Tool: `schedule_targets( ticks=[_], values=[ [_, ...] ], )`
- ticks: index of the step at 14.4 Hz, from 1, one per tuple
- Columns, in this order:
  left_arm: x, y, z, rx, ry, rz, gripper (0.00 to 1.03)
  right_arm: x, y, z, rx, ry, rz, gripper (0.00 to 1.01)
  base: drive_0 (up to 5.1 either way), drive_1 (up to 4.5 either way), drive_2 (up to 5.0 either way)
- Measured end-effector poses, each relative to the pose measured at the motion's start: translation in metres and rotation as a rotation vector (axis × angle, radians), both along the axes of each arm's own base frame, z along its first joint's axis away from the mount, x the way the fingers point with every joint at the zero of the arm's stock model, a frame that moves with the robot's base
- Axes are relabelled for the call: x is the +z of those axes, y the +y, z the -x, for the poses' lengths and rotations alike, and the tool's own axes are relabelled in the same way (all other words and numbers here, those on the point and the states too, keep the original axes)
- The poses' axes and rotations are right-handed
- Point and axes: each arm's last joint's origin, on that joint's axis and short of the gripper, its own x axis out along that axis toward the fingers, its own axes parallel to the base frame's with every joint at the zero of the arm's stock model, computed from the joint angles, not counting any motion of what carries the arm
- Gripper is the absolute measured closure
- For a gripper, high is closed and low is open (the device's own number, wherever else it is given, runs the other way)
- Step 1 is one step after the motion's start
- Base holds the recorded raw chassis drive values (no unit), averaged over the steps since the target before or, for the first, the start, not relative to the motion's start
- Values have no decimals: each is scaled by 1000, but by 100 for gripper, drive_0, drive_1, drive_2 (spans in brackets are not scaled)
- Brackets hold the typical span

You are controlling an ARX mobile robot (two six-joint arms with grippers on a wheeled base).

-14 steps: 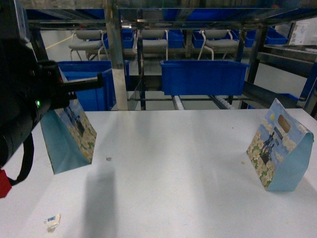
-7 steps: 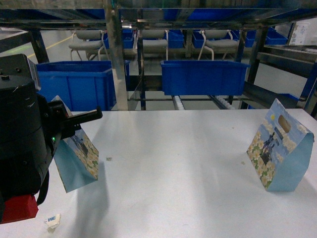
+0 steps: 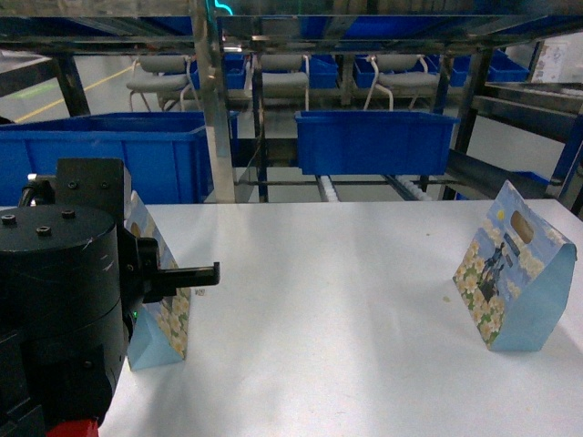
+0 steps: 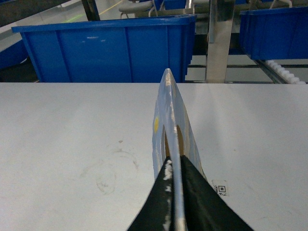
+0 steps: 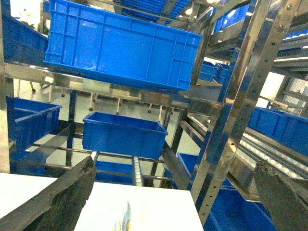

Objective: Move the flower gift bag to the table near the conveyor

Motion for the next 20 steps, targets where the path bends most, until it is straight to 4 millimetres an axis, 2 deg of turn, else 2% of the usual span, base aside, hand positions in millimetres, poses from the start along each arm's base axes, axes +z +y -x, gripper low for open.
schedule_targets(
  ticks=[2,4,5,7,8,11,13,15,19,20],
  values=[
    [-2,2,4,-6,8,8,73,0,0,0,0,0,0,3,0,0,0],
    [5,3,7,-27,2,18,48,0,0,0,0,0,0,3,0,0,0],
    [14,2,6,-49,-20,18,35,0,0,0,0,0,0,3,0,0,0],
    [46,3,3,-91,-116,53,10,0,0,0,0,0,0,3,0,0,0],
    [59,4,2,-107,-155,58,4,0,0,0,0,0,0,3,0,0,0],
    [104,19,8,-111,-285,89,5,0,0,0,0,0,0,3,0,0,0],
    [141,39,22,-90,-352,116,5,0,0,0,0,0,0,3,0,0,0],
    [169,53,32,-67,-409,123,5,0,0,0,0,0,0,3,0,0,0],
    [205,66,55,-56,-467,133,5,0,0,0,0,0,0,3,0,0,0],
    [206,66,55,-54,-466,133,5,0,0,0,0,0,0,3,0,0,0]
  ],
)
